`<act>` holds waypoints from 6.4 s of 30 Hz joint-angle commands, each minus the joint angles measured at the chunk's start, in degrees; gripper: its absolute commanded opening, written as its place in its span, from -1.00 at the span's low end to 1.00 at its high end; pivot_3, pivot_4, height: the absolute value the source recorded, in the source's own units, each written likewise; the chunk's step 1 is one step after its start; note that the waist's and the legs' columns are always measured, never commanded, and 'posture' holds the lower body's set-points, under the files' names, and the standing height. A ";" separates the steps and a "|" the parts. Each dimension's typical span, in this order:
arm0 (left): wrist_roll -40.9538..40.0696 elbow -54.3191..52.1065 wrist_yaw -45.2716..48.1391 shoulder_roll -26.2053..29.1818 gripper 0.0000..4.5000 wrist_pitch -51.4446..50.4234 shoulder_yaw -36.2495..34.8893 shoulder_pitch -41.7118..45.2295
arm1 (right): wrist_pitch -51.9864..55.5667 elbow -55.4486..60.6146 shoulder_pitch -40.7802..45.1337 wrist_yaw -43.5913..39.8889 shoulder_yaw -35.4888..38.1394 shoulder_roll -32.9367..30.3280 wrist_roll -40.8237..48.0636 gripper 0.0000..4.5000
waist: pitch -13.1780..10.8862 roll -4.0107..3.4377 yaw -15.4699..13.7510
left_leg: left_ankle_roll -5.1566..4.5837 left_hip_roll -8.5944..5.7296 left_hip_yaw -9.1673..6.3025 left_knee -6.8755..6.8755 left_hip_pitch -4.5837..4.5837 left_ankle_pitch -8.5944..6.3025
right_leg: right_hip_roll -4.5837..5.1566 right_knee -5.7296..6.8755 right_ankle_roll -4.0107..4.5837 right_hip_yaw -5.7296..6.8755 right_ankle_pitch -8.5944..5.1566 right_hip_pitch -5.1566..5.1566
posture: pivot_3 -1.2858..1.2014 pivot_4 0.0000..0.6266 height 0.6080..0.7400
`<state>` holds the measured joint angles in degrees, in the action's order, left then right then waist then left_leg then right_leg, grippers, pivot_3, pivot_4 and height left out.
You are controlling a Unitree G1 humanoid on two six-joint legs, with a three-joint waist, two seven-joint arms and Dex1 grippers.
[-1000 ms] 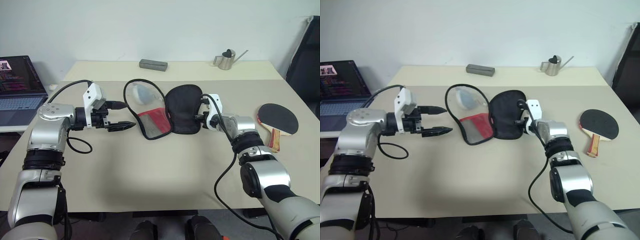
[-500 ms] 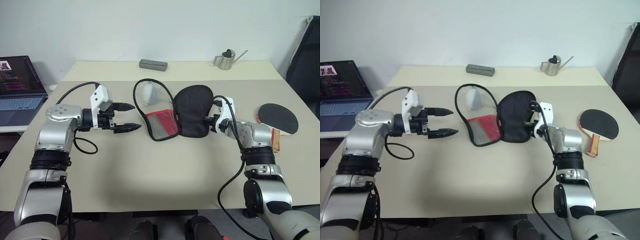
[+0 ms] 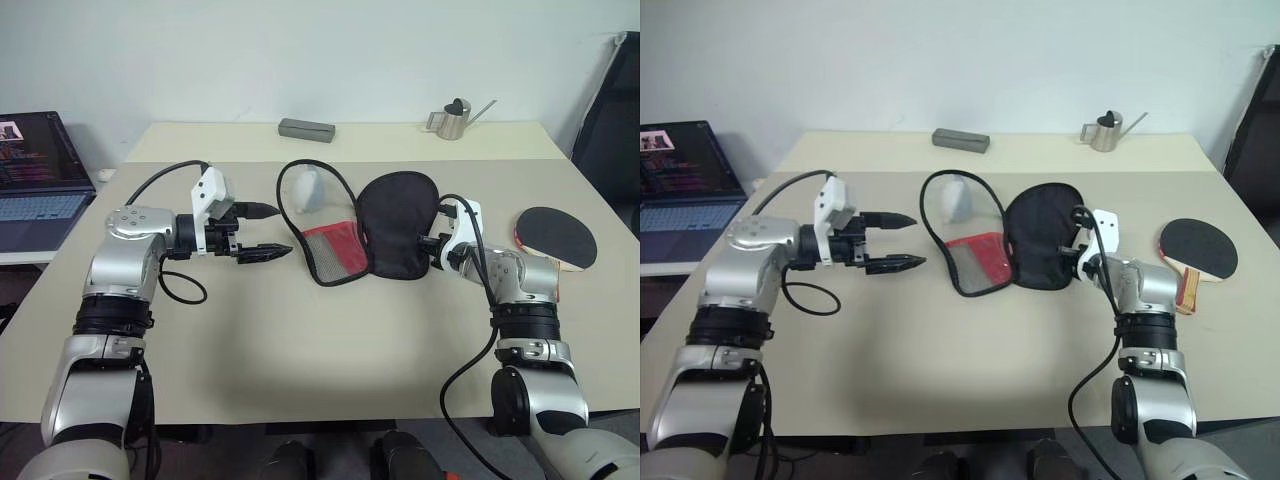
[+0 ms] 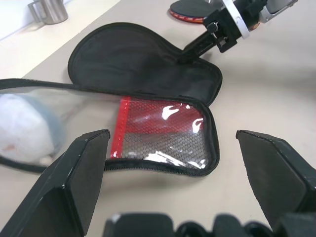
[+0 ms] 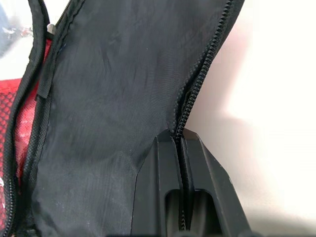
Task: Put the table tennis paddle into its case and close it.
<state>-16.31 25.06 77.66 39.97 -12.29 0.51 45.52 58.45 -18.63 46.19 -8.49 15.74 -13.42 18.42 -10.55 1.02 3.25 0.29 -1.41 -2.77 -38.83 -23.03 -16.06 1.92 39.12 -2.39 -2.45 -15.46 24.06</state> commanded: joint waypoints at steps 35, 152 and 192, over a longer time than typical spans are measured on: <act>-0.65 -2.40 1.12 -0.92 1.00 0.44 0.67 3.33 | 1.58 5.55 -0.72 3.15 2.41 -1.76 0.98 0.23 | 0.00 0.00 -0.01 | -0.01 0.00 0.01 0.00 0.00 0.00 | -0.01 0.00 0.00 -0.01 0.00 0.00 | 0.03 -0.52 1.00; 1.63 9.73 4.94 -5.85 1.00 7.61 2.52 14.08 | 15.08 36.49 -2.08 16.79 2.59 1.50 -3.97 -0.51 | 0.07 -0.10 -0.31 | -0.04 0.08 -0.01 -0.09 0.03 0.02 | -0.48 0.06 0.00 -0.14 0.00 -0.07 | 0.03 -0.52 1.00; 1.79 11.92 3.60 -3.09 1.00 9.15 1.51 13.63 | -5.16 13.54 -1.24 20.43 -9.16 15.09 -14.28 -0.51 | 0.07 -0.10 0.17 | 0.01 0.07 -0.01 -0.07 -0.02 0.04 | -0.45 0.34 0.01 -0.14 0.00 0.16 | 0.03 -0.52 1.00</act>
<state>-13.93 38.58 81.63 36.10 -3.41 3.98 58.39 55.75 -6.80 43.74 12.26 7.63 2.06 5.01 -10.48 0.92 3.42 0.30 -1.35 -2.77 -38.89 -23.05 -16.01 1.47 39.46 -2.38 -2.59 -15.46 24.21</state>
